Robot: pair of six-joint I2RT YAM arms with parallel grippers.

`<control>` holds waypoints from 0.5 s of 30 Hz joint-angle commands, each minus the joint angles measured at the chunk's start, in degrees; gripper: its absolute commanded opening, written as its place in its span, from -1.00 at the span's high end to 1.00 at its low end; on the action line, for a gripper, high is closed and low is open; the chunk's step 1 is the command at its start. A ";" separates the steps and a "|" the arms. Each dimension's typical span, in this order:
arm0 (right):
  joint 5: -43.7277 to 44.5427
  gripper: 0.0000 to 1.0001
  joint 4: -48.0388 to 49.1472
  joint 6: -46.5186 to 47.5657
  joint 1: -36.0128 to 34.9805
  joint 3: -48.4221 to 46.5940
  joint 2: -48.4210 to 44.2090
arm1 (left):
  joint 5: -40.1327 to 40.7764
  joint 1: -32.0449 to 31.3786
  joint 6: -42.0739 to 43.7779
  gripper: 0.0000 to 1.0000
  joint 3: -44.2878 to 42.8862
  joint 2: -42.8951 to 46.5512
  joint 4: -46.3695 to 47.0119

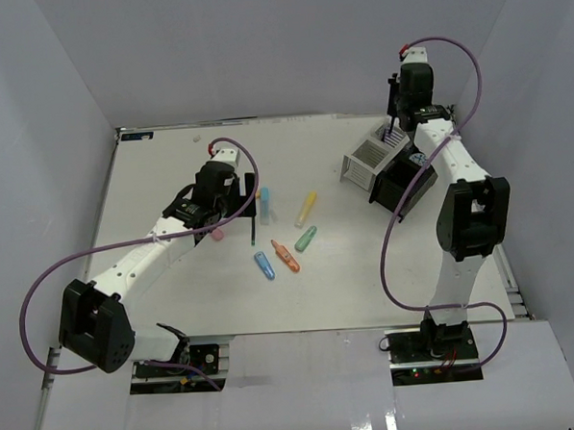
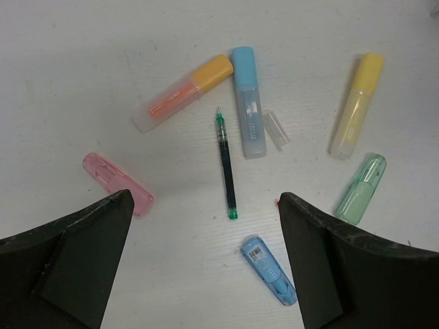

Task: Sort the stationery into containers
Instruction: Place the pen in the storage box.

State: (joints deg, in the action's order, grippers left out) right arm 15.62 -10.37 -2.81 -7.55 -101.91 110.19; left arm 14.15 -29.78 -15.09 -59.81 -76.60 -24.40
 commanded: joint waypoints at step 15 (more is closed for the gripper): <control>-5.06 -0.87 -3.25 -0.44 0.26 1.00 -5.32 | -1.58 1.04 -0.82 -0.96 -0.13 0.40 -0.21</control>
State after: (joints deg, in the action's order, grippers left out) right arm 12.25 -13.45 -3.03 -7.55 -101.23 112.38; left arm 13.80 -29.30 -15.18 -59.81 -76.62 -24.43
